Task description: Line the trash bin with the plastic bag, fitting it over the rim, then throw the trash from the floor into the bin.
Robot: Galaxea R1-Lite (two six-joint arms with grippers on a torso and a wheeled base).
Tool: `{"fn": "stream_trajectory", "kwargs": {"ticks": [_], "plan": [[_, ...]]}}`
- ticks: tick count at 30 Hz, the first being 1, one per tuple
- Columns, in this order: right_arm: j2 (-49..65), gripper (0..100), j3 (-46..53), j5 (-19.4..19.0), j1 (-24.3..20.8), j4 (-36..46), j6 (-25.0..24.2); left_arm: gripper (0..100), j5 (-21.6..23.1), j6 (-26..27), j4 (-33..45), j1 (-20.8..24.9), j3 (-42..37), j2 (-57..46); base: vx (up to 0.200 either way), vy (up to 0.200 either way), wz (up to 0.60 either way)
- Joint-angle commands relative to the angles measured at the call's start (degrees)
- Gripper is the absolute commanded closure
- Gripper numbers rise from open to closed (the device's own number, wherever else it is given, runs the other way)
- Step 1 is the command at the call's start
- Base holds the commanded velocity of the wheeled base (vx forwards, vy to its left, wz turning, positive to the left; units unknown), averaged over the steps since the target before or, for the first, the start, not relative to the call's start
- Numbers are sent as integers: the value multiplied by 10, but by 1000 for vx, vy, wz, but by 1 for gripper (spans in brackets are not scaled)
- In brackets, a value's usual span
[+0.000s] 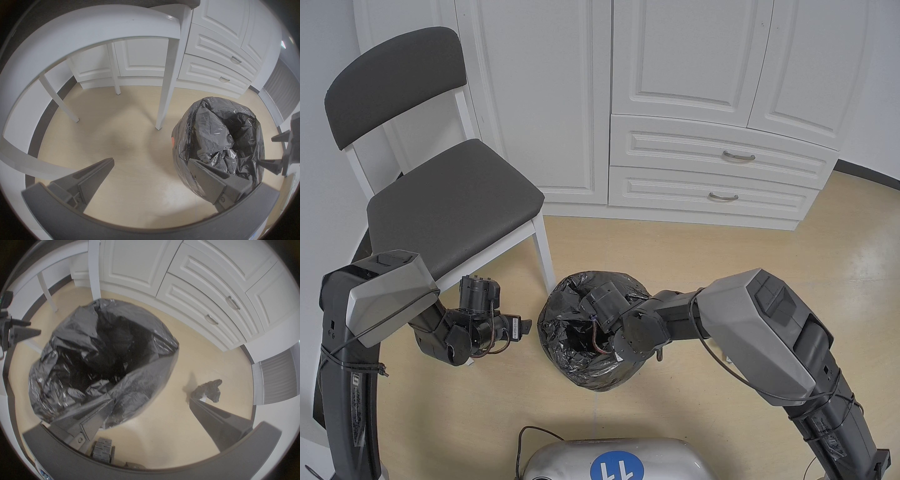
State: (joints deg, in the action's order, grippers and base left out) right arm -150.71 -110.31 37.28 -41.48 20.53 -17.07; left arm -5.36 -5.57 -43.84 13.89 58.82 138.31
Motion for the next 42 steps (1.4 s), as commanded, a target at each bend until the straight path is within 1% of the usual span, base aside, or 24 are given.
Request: {"fn": "stream_trajectory", "kwargs": {"ticks": [1,7,11,15,17,19,25,27,29,31,33,36,40,41,42], "plan": [[48,0,51,2,1,16,-21,0,0,0,-2,4,-6,-6,0,0,0],[98,0,131,3,1,11,-25,0,0,0,-2,2,-8,-6,0,0,0],[96,0,138,19,3,11,-44,0,0,1,-4,0,-9,-6,0,0,0],[85,0,135,20,4,8,-46,0,0,1,-13,0,-10,-6,0,0,0],[72,0,103,14,4,-28,-57,0,0,0,-22,0,-12,-6,0,0,0],[63,0,75,14,4,-50,-50,0,0,0,-22,0,-13,-6,0,0,0],[-9,0,-43,20,5,-49,-24,0,0,0,-23,-1,-10,-2,0,0,0],[-21,0,-43,20,5,-50,-17,0,0,0,-23,-1,-10,-2,0,0,0],[-42,0,-43,20,6,-59,16,0,0,0,-23,-1,-10,-2,0,0,0],[-55,0,-43,21,8,-65,22,0,0,0,-23,-1,-8,-2,0,0,0],[-66,0,-43,21,11,-88,23,0,0,0,-27,-1,-7,0,0,0,0],[-64,0,-43,22,14,-90,22,0,0,0,-37,-1,-7,2,0,0,0],[-41,0,-43,50,24,-87,22,0,0,0,-45,-2,-8,4,0,0,0],[-40,0,-43,51,24,-86,22,0,0,0,-45,-2,-8,4,0,0,0],[-20,0,-43,56,26,-61,19,0,0,0,-45,-2,-8,4,0,0,0]]}}
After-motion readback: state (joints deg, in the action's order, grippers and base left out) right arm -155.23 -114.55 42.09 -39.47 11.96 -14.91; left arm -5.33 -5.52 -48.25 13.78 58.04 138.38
